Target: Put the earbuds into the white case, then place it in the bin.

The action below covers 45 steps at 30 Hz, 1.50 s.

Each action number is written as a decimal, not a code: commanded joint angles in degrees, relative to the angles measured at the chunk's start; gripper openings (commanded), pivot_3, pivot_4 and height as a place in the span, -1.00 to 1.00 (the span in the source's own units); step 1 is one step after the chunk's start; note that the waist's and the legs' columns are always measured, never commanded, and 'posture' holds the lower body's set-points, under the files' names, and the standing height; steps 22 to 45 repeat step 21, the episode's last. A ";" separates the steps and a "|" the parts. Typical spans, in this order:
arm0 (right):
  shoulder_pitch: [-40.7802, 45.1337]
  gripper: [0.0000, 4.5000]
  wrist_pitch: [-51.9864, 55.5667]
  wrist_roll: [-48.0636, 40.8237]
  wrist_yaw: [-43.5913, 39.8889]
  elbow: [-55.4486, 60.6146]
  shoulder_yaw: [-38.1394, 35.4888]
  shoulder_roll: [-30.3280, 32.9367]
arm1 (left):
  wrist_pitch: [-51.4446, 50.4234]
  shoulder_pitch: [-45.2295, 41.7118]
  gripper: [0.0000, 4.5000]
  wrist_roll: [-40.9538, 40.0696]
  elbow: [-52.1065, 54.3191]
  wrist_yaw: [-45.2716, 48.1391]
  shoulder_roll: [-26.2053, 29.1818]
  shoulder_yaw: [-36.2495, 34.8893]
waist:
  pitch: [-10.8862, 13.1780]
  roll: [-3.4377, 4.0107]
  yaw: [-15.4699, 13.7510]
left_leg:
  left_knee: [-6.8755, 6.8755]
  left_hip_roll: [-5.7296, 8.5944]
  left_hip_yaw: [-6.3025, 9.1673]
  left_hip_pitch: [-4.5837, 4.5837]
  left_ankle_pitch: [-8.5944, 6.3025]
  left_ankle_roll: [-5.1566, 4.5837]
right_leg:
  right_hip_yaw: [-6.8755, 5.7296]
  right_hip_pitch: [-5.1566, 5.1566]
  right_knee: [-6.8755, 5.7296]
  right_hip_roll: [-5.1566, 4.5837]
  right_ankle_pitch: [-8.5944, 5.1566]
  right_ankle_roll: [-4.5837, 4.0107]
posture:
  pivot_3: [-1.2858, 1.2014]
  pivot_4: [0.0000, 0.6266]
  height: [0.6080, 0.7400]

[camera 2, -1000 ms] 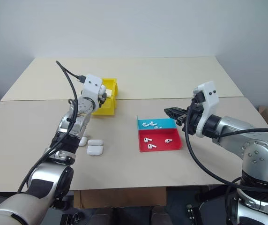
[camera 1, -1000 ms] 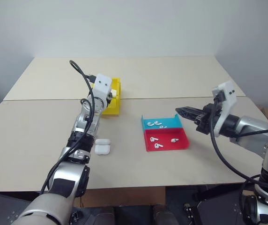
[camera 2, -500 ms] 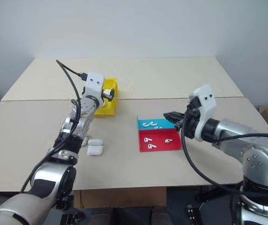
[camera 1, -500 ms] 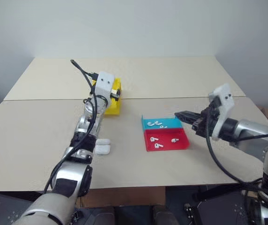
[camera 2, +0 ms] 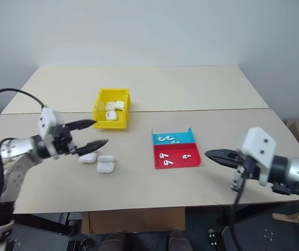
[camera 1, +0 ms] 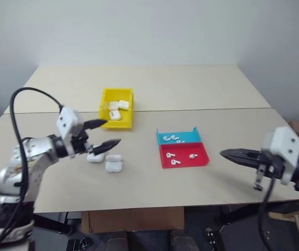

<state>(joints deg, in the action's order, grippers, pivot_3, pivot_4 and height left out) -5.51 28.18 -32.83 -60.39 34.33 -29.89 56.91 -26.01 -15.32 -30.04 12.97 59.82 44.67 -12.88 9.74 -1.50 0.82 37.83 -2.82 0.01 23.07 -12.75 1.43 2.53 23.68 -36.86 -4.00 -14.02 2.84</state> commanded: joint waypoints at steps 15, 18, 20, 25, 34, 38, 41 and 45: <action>-9.65 -1.00 -9.42 4.62 -15.53 -6.84 -14.83 3.52 | 0.02 12.91 1.00 -14.31 4.41 19.37 12.26 -15.76 | 0.00 -0.03 -0.13 | -0.02 -0.06 -0.07 -0.38 -0.01 0.01 | -0.06 -0.43 0.11 -0.06 -0.22 -0.18 | 0.03 -0.52 1.00; -9.87 -1.00 -8.95 3.86 -15.10 -5.63 -15.23 2.95 | 0.74 12.35 1.00 -13.70 4.41 19.42 12.65 -15.36 | 0.00 -0.04 -0.11 | -0.05 -0.06 -0.07 -0.38 -0.02 0.01 | -0.07 -0.43 0.11 -0.05 -0.21 -0.09 | 0.03 -0.52 1.00; -10.30 -1.00 -8.60 3.62 -15.04 -5.10 -15.32 2.73 | -0.38 11.17 1.00 -14.57 4.06 18.59 12.85 -15.77 | 0.00 -0.04 -0.10 | -0.06 -0.06 -0.07 -0.38 -0.02 0.01 | -0.06 -0.42 0.11 -0.05 -0.21 -0.08 | 0.03 -0.52 1.00; -10.54 -1.00 -8.62 3.60 -15.16 -4.92 -15.34 2.68 | -1.05 10.75 1.00 -15.11 3.96 18.20 12.84 -16.08 | 0.00 -0.04 -0.10 | -0.06 -0.06 -0.07 -0.38 -0.02 0.01 | -0.07 -0.42 0.11 -0.05 -0.21 -0.08 | 0.03 -0.52 1.00; -10.54 -1.00 -8.62 3.60 -15.16 -4.92 -15.34 2.68 | -1.05 10.75 1.00 -15.11 3.96 18.20 12.84 -16.08 | 0.00 -0.04 -0.10 | -0.06 -0.06 -0.07 -0.38 -0.02 0.01 | -0.07 -0.42 0.11 -0.05 -0.21 -0.08 | 0.03 -0.52 1.00; -10.54 -1.00 -8.62 3.60 -15.16 -4.92 -15.34 2.68 | -1.05 10.75 1.00 -15.11 3.96 18.20 12.84 -16.08 | 0.00 -0.04 -0.10 | -0.06 -0.06 -0.07 -0.38 -0.02 0.01 | -0.07 -0.42 0.11 -0.05 -0.21 -0.08 | 0.03 -0.52 1.00; -10.54 -1.00 -8.62 3.60 -15.16 -4.92 -15.34 2.68 | -1.05 10.75 1.00 -15.11 3.96 18.20 12.84 -16.08 | 0.00 -0.04 -0.10 | -0.06 -0.06 -0.07 -0.38 -0.02 0.01 | -0.07 -0.42 0.11 -0.05 -0.21 -0.08 | 0.03 -0.52 1.00; -10.54 -1.00 -8.62 3.60 -15.16 -4.92 -15.34 2.68 | -1.05 10.75 1.00 -15.11 3.96 18.20 12.84 -16.08 | 0.00 -0.04 -0.10 | -0.06 -0.06 -0.07 -0.38 -0.02 0.01 | -0.07 -0.42 0.11 -0.05 -0.21 -0.08 | 0.03 -0.52 1.00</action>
